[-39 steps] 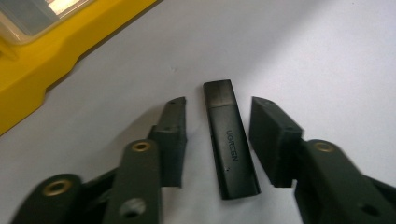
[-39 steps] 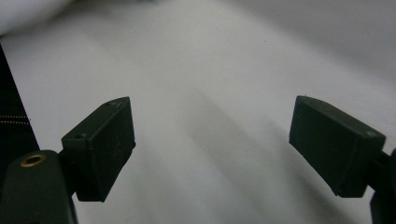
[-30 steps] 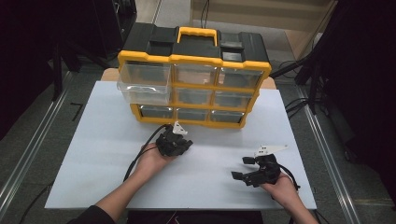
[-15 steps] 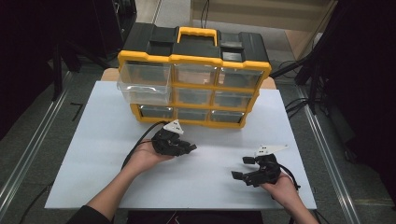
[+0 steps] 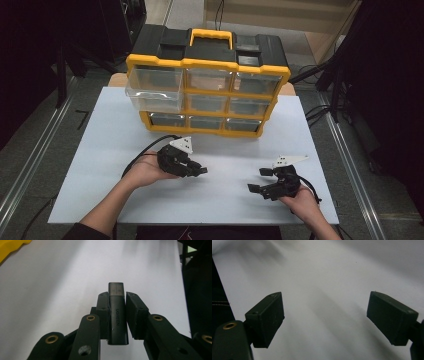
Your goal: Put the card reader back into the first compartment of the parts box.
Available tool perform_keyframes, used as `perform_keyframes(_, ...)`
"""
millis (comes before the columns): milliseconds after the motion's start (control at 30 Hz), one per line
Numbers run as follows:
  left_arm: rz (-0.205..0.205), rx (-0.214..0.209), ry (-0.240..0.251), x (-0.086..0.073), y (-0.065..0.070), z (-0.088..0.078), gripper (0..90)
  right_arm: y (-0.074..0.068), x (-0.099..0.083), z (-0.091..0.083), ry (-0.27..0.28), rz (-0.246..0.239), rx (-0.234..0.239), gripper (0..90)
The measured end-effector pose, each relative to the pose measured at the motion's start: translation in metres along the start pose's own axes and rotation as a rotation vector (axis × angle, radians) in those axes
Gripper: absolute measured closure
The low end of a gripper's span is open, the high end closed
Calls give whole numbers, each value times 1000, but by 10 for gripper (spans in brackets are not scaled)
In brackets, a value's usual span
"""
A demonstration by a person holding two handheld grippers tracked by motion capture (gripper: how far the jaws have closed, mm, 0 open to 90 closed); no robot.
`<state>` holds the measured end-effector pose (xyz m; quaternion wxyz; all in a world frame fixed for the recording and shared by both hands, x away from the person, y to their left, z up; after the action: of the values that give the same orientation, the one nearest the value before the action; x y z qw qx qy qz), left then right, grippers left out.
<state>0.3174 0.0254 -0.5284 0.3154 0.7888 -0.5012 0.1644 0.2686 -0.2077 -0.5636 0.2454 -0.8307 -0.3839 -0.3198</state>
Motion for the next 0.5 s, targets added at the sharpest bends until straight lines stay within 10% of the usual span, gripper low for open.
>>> perform_keyframes(500,-6,-58,-19,8,18,-31,753,2,1,-2,13,6,-3,125)
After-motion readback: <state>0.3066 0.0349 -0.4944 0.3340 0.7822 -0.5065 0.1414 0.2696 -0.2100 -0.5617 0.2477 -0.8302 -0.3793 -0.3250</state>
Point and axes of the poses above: each handheld gripper's, and its own axes: z roughly forward along the jaws, x roughly out of its top, y roughly to its right, the point moved 9 cm from there along z, roughly forward along the jaws, and after that the axes turned 14 degrees about -z, right-handed, at the moved point
